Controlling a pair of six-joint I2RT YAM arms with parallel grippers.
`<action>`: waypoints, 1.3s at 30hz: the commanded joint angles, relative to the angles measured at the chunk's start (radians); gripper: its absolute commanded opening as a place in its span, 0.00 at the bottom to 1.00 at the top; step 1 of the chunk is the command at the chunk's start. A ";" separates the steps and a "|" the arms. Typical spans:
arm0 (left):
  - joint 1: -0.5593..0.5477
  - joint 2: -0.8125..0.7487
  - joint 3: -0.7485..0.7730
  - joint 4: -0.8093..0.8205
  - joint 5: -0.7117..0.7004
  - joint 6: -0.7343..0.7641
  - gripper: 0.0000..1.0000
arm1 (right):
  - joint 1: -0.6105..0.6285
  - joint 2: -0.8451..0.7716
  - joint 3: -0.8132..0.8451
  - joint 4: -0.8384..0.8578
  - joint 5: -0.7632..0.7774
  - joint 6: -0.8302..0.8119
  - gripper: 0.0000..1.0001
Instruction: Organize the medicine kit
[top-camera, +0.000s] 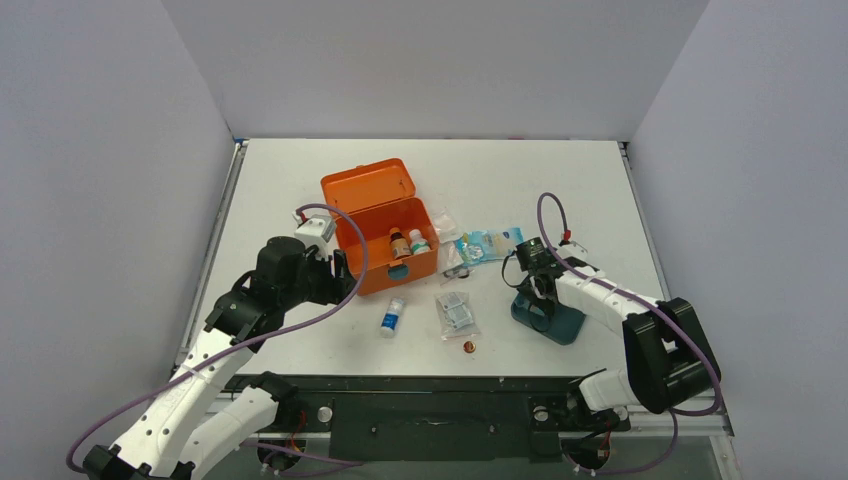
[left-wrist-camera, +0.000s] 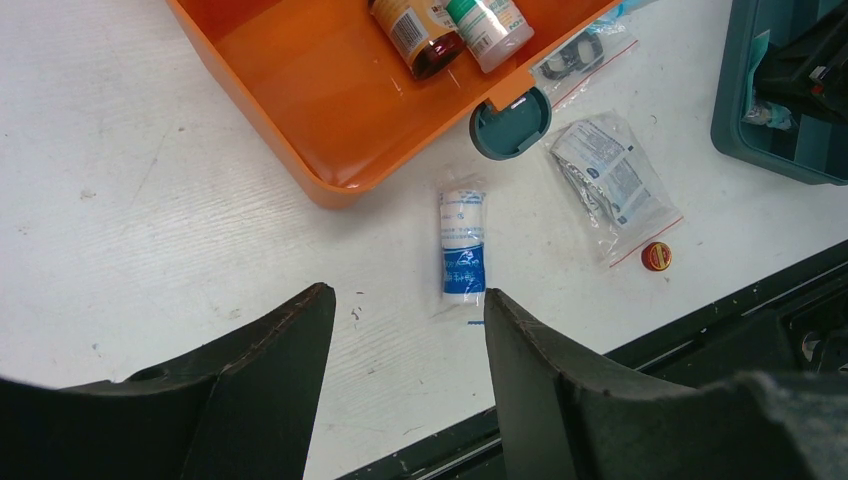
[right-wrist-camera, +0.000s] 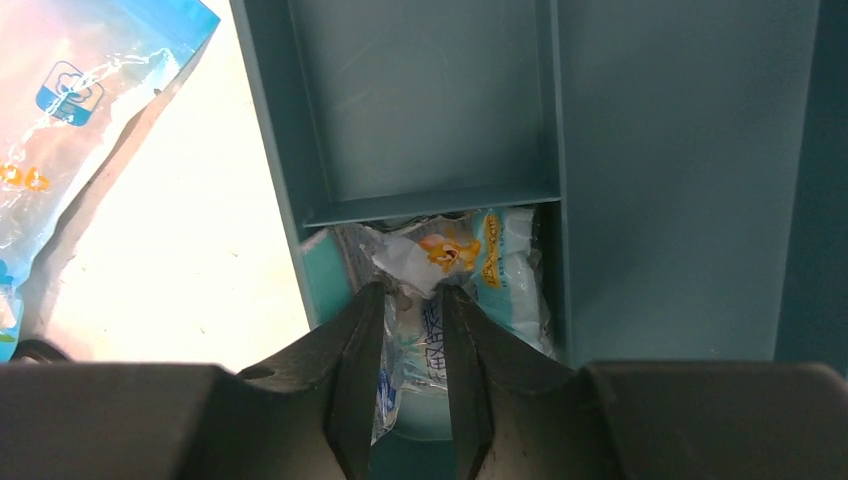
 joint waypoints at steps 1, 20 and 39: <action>-0.006 -0.001 0.007 0.024 -0.011 0.008 0.54 | 0.002 -0.042 0.040 -0.067 0.050 -0.017 0.26; -0.006 -0.003 0.007 0.025 -0.012 0.008 0.54 | 0.150 -0.175 0.198 -0.244 0.123 -0.083 0.32; -0.006 -0.034 0.009 0.030 -0.024 0.002 0.57 | 0.376 -0.034 0.277 -0.072 -0.127 -0.336 0.56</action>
